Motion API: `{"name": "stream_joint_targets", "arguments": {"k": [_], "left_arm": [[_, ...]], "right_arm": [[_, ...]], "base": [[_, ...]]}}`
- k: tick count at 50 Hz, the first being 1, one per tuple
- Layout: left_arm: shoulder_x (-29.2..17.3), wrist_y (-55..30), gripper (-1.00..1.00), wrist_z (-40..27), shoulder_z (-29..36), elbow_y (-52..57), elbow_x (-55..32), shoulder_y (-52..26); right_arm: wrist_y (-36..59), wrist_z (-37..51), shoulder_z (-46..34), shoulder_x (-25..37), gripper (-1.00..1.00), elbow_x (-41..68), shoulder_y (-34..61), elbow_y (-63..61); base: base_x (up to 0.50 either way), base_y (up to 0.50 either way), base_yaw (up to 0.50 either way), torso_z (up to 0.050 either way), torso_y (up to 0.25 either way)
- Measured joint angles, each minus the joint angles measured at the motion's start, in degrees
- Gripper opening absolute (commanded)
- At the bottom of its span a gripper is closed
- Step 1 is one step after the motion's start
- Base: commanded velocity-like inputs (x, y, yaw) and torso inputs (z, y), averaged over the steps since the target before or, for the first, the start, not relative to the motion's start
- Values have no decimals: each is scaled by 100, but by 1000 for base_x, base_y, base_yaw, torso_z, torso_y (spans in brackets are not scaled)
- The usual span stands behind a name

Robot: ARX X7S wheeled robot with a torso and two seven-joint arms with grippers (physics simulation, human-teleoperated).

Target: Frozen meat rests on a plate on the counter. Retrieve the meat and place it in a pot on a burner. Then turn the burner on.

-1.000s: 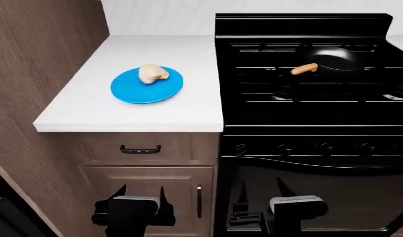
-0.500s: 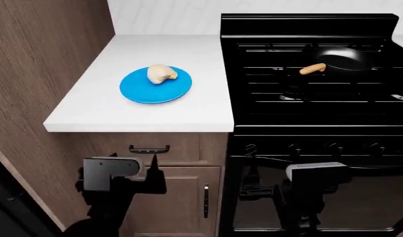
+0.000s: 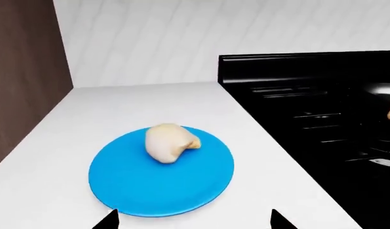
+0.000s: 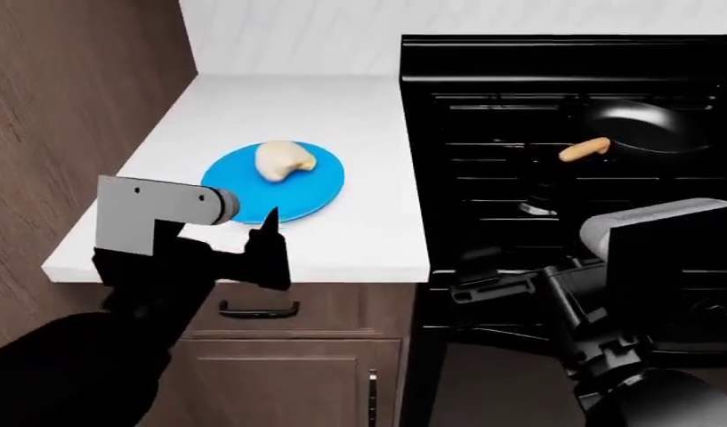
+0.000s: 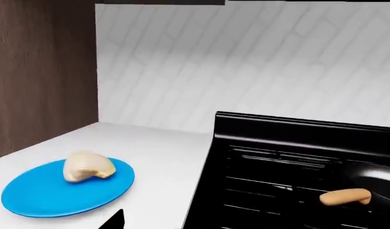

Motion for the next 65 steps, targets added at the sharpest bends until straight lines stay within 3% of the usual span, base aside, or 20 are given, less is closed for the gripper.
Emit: {"name": "stream_joint_targets", "arguments": {"k": [16, 25, 37, 51, 65], "left_arm": [[-268, -725, 100, -1274, -342, -57, -1665, -1014], [-451, -664, 100, -1452, -277, -122, -1935, -1177], [-808, -485, 100, -1268, -10, -322, -1930, -1577], [-1672, -102, 100, 438, 1474, -1411, -1269, -2991], [-2077, 124, 100, 2245, 2867, -2877, -738, -4208]], "right_arm": [[931, 224, 339, 247, 100, 898, 771, -483], [941, 332, 237, 354, 100, 1017, 905, -472], [896, 442, 128, 416, 100, 1169, 1021, -417], [410, 291, -149, 450, 100, 1065, 986, -52], [141, 223, -292, 425, 100, 1047, 962, 160]], "base": [[500, 0, 0, 0, 0], [491, 0, 0, 0, 2], [0, 0, 0, 0, 0], [0, 0, 0, 0, 0], [0, 0, 0, 0, 0]]}}
